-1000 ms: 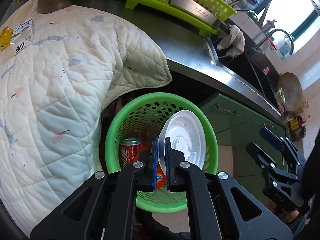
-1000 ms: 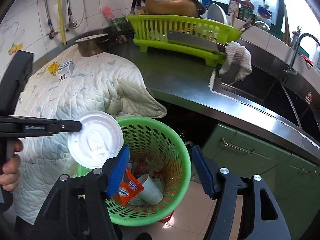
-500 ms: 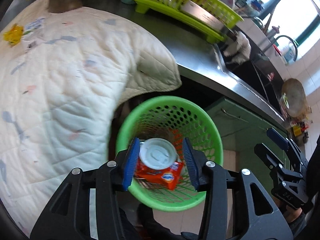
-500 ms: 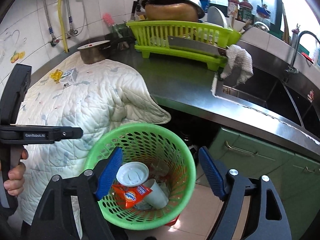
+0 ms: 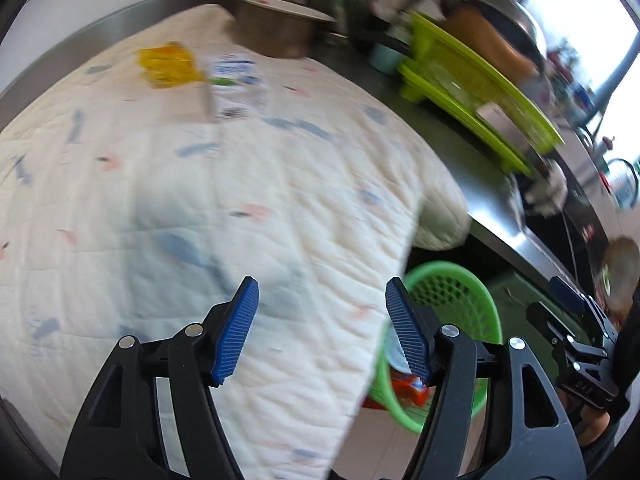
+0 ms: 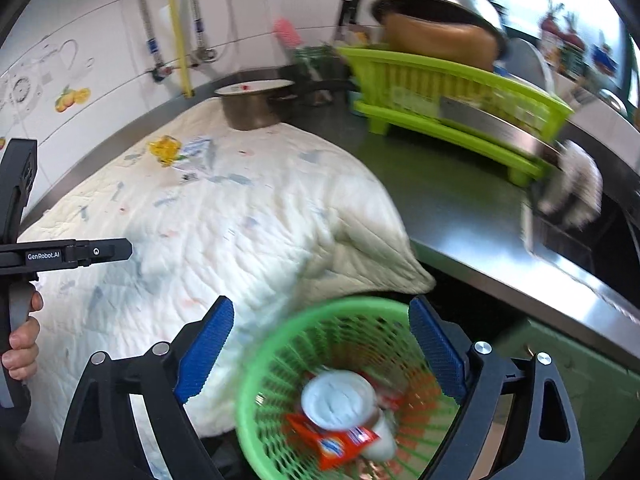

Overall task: Collect trash
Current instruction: 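Move both grippers back over the mat toward the milk carton and yellow bag, then grasp the white milk carton with the right gripper while the left gripper grasps the yellow snack bag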

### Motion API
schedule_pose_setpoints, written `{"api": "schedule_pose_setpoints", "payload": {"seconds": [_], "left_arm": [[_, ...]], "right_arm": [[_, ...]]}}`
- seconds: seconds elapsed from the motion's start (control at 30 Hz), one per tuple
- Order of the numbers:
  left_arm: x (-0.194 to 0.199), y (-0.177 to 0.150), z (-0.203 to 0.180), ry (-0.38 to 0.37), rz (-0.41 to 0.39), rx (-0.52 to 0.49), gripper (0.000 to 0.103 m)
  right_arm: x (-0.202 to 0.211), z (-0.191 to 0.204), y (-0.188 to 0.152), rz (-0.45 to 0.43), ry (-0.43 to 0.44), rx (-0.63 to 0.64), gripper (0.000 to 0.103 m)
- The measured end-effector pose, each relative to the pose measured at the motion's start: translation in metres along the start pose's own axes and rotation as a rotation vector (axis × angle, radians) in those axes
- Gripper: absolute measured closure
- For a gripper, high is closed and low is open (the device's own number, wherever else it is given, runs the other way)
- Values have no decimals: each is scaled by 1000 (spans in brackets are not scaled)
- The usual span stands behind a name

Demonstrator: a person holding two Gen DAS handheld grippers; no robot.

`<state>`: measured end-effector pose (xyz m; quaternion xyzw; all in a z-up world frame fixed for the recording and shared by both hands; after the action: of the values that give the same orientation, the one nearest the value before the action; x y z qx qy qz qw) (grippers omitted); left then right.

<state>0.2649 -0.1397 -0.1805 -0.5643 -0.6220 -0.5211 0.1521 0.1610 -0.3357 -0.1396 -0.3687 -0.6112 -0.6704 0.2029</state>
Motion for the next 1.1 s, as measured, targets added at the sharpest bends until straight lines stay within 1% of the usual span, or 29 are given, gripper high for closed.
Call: {"api": "schedule_pose_setpoints", "payload": {"seconds": [0.2,0.33,0.43,0.57,0.67,0.73,0.93,1.1], "left_arm": [[24,22,60,50,-59,83,33],[37,35,95,76,-86,135,28],[45,43,117,98,-100,161,23],[54,60,147,122,-116,189,21],[60,74,166,141,-126,203,20],[62,84,179,148,-131,217,17],[61,111,212,155,-144,274,15],[53,128,232,158,-142,313,15]], "right_arm": [[-26,57,39,4,77,53,16],[-44,100,67,10,134,87,16],[-60,129,91,15,168,105,16],[-84,167,121,33,209,119,16],[-105,190,140,45,211,143,16],[-121,203,150,56,217,149,16],[-177,229,171,118,197,151,16],[-216,242,180,160,180,153,16]]}}
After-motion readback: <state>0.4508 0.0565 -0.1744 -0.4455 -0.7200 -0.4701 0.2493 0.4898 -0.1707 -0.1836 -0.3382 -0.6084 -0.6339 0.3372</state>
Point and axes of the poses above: each gripper's, at about its wrist camera, not at the fingertips, and x roughly against the way its jaws point, z to its left, y to its top, the point moved 10 cm from there along -x, roughly the way its jaws point, and after that the axes turned 7 degrees about -y, right-handed, at the moved point
